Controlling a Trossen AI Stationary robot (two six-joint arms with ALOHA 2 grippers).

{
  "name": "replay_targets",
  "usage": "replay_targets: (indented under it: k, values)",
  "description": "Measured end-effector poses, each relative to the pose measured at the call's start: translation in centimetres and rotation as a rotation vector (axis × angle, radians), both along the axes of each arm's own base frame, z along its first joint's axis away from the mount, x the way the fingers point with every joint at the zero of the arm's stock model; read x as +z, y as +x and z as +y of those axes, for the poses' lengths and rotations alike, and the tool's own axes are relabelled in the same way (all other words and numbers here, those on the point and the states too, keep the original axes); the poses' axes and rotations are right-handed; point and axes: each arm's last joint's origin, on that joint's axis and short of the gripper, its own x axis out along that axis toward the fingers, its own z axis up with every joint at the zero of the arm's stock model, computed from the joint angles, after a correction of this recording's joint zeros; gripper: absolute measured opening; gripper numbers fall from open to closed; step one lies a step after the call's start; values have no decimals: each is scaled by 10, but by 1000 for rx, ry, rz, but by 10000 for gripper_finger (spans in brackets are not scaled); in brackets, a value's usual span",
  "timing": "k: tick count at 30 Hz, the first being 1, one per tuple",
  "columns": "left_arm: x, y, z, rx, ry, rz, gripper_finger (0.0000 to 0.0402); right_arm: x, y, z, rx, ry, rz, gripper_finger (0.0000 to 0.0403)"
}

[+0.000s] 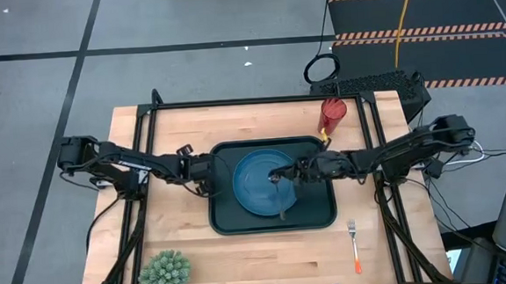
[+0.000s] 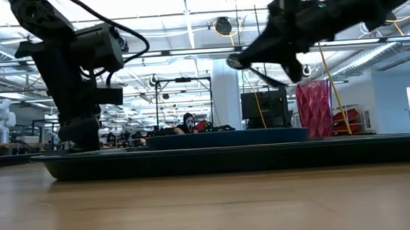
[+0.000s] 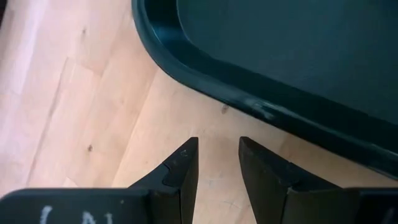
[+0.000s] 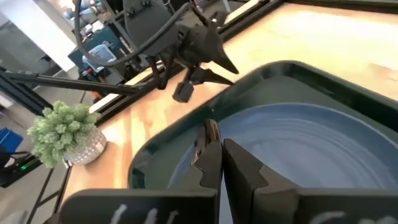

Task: Pick and place plate/cup/fork/spoon on tray
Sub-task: Put the black spoon to the left of the blue plate on the black tray

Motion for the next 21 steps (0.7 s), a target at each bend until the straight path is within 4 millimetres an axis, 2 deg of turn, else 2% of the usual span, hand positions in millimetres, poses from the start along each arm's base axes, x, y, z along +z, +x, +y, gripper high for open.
replay_targets:
  k: [9,21]
  values:
    - [30,-8,-1,-4,7,-142,120,24,53,-6,39,-92,-35,0]
    - [83,-26,-16,-89,2,-472,120,11,122,-9,46,-91,-10,0]
